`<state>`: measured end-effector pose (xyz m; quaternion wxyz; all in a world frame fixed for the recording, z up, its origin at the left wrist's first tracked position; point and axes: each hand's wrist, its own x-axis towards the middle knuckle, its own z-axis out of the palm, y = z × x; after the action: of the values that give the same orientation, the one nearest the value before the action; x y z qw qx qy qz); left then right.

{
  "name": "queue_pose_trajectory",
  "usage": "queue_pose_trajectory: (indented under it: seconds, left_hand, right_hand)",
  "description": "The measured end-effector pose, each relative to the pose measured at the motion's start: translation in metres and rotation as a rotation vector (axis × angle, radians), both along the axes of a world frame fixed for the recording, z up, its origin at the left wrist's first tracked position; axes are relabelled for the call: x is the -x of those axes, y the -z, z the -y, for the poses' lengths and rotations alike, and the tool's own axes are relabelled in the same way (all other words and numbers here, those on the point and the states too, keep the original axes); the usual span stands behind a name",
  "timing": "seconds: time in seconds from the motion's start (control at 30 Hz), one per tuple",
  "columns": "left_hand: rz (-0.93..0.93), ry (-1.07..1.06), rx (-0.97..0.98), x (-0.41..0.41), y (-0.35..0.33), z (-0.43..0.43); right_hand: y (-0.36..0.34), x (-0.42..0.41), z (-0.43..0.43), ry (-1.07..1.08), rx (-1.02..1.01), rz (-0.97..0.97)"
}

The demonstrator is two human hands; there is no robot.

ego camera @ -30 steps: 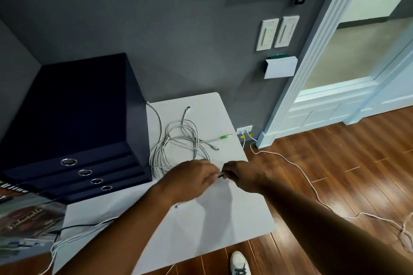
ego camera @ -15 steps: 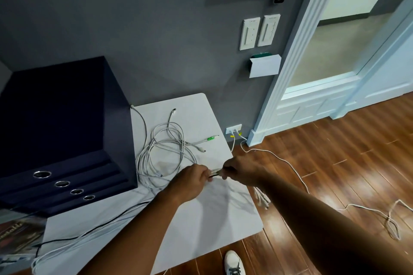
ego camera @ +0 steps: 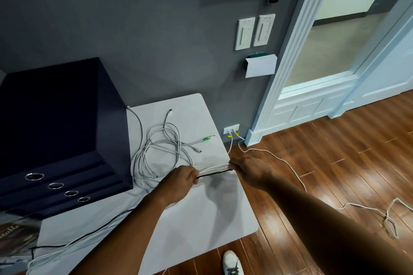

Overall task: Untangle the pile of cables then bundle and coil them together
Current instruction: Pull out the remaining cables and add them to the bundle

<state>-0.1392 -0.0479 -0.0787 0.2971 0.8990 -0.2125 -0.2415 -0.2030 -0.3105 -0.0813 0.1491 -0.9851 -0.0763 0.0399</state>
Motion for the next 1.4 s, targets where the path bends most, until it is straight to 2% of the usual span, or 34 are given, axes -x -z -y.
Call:
queue_pose_trajectory:
  seconds: [0.17,0.3,0.4,0.5,0.63,0.8,0.9,1.0,1.07,1.2,1.4]
  left_hand:
    - [-0.023,0.015,-0.011,0.002,0.005,-0.005]
    - [-0.090,-0.002,0.033,0.006,0.007,-0.005]
    - [-0.152,-0.027,0.079,0.006,0.005,-0.006]
    - [-0.193,-0.043,0.086,0.005,0.006,-0.008]
    - [-0.199,-0.010,0.032,0.006,-0.002,-0.005]
    - [-0.227,0.089,0.042,0.020,-0.010,0.004]
    - [-0.237,0.135,0.063,0.032,-0.011,0.012]
    - [-0.202,0.148,0.069,0.042,-0.009,0.020]
    - [-0.188,0.140,0.077,0.047,-0.006,0.026]
    - [-0.172,0.119,0.088,0.050,-0.003,0.034]
    - [-0.125,0.090,0.002,0.049,-0.002,0.049]
  right_hand:
    - [0.024,-0.003,0.009,0.136,0.138,0.034]
    - [0.031,-0.003,0.010,0.180,0.106,0.035]
    - [0.036,-0.001,0.014,0.137,0.019,0.039]
    - [0.031,0.004,0.019,0.000,0.021,0.053]
    - [0.032,0.005,0.021,-0.083,0.186,0.011]
    - [0.044,0.005,0.019,-0.059,0.354,0.174]
    - [0.047,0.008,0.009,0.062,0.446,0.211]
    - [0.052,0.012,-0.007,0.189,0.469,0.117]
    - [0.058,0.014,-0.016,0.265,0.414,0.005]
    - [0.065,0.008,-0.020,0.397,0.067,-0.228]
    - [0.065,0.011,-0.017,0.397,0.051,-0.295]
